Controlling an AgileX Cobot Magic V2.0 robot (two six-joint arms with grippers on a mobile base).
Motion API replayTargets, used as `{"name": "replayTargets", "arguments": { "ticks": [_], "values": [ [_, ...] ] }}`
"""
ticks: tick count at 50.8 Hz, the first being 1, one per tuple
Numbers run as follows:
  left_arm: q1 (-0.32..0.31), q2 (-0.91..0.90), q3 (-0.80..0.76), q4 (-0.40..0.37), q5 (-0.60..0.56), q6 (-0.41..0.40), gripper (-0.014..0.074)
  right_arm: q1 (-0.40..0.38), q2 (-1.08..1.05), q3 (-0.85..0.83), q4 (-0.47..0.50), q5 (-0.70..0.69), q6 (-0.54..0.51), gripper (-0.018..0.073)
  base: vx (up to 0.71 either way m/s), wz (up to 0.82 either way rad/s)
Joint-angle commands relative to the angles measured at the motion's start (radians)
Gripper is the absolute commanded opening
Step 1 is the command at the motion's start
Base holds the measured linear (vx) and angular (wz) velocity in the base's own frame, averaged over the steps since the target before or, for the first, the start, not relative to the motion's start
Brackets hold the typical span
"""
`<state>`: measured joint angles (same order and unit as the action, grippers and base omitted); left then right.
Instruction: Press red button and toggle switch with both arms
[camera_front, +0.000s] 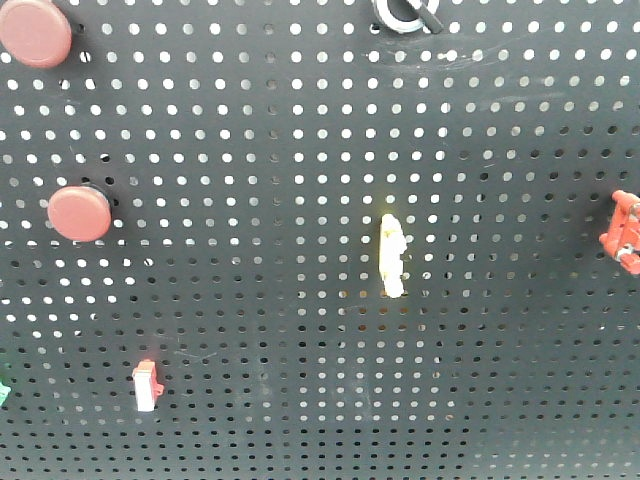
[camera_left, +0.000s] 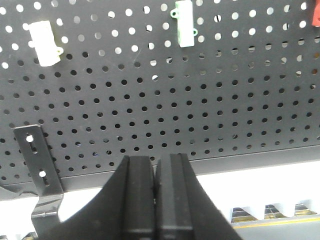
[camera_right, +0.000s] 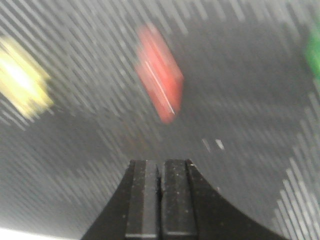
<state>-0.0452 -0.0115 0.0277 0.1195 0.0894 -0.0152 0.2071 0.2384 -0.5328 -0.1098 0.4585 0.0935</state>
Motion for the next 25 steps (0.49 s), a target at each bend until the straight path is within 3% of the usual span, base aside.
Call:
{"name": "replayTargets", "arguments": {
  "ticks": [1,8,17,25],
  "values": [
    [0.001,-0.007,0.033,-0.010,-0.078,-0.004,0.0002,-0.081,-0.110,0.156,0.014,-0.107,-0.009,0.0000,0.00,0.00],
    [0.001,-0.007,0.033,-0.010,-0.078,-0.004,0.0002,-0.159,-0.271,0.363,0.022,-0.131,-0.004,0.0000,0.00,0.00],
    [0.001,-0.005,0.033,-0.010,-0.078,-0.004,0.0002,-0.229,-0.253,0.581,0.047,-0.382,-0.005,0.0000,0.00,0.00],
    [0.001,-0.006,0.033,-0.010,-0.078,-0.004,0.0002,-0.233,-0.254,0.574,0.006,-0.373,-0.017,0.0000,0.00,0.00]
  ]
}}
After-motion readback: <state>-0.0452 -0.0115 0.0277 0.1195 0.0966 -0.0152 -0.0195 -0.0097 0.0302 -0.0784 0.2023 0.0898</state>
